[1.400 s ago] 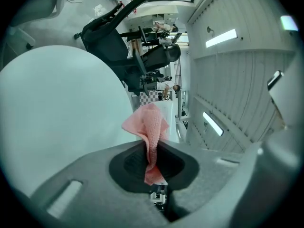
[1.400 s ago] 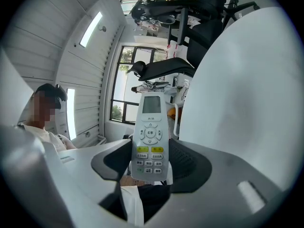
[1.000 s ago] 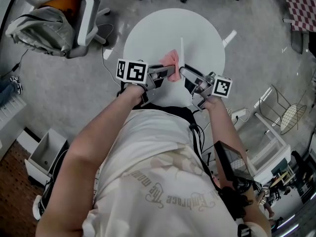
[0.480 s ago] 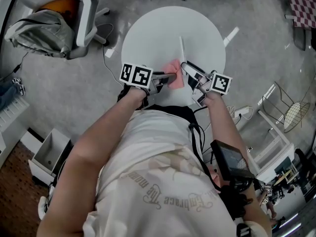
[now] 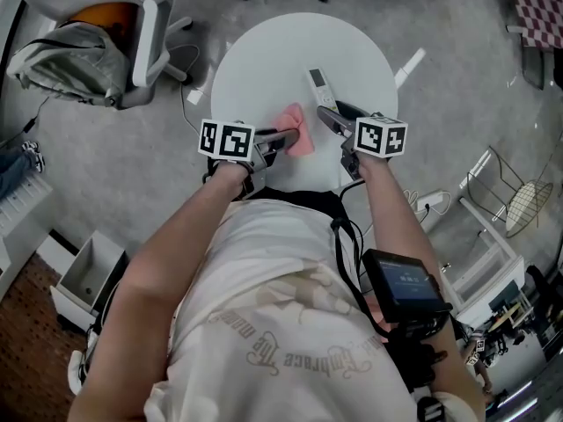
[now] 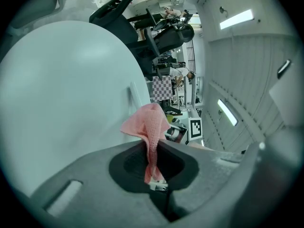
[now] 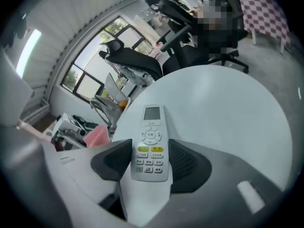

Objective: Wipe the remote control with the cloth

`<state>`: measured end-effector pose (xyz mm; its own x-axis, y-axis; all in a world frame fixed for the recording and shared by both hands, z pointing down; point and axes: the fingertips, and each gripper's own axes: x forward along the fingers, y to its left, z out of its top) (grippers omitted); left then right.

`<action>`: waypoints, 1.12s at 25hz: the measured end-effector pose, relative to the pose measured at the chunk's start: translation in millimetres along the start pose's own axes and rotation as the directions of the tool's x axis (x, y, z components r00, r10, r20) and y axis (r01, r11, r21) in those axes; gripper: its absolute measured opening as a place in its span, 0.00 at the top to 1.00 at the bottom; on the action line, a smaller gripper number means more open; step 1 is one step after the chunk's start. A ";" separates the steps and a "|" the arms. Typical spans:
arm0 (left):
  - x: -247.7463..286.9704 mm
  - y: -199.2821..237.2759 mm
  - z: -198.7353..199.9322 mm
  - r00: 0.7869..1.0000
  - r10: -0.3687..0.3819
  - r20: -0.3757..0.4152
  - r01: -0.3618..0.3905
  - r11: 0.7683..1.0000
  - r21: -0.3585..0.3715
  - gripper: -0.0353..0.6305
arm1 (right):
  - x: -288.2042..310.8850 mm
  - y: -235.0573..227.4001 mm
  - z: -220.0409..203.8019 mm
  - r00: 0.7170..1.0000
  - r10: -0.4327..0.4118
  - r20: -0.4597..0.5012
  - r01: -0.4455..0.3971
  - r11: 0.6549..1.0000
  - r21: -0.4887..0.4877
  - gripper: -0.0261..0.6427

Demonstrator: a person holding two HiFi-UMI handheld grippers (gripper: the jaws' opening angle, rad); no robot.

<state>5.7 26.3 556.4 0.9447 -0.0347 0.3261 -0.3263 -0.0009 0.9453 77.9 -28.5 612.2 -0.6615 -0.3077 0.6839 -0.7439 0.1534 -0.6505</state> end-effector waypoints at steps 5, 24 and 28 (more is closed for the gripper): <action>-4.4 1.1 1.0 0.999 0.013 0.035 -0.013 1.000 -0.002 0.91 | 6.8 -15.2 -11.0 0.969 -0.220 -0.109 0.182 0.942 -0.283 0.58; -53.7 -7.6 16.6 0.940 0.158 0.303 -0.208 0.968 0.140 0.91 | -40.3 -5.6 2.7 0.957 -0.276 0.084 0.282 0.834 -0.474 0.89; -72.3 -21.8 30.5 0.929 0.157 0.335 -0.249 0.934 0.255 0.91 | -64.3 21.8 26.6 0.944 -0.245 0.221 0.321 0.837 -0.444 0.95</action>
<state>-56.4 -1.7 511.9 0.8158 -0.3671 0.4470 -0.5488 -0.2470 0.7986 106.7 -30.4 545.2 -0.4214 -0.5357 0.7317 -0.8769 0.4463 -0.1783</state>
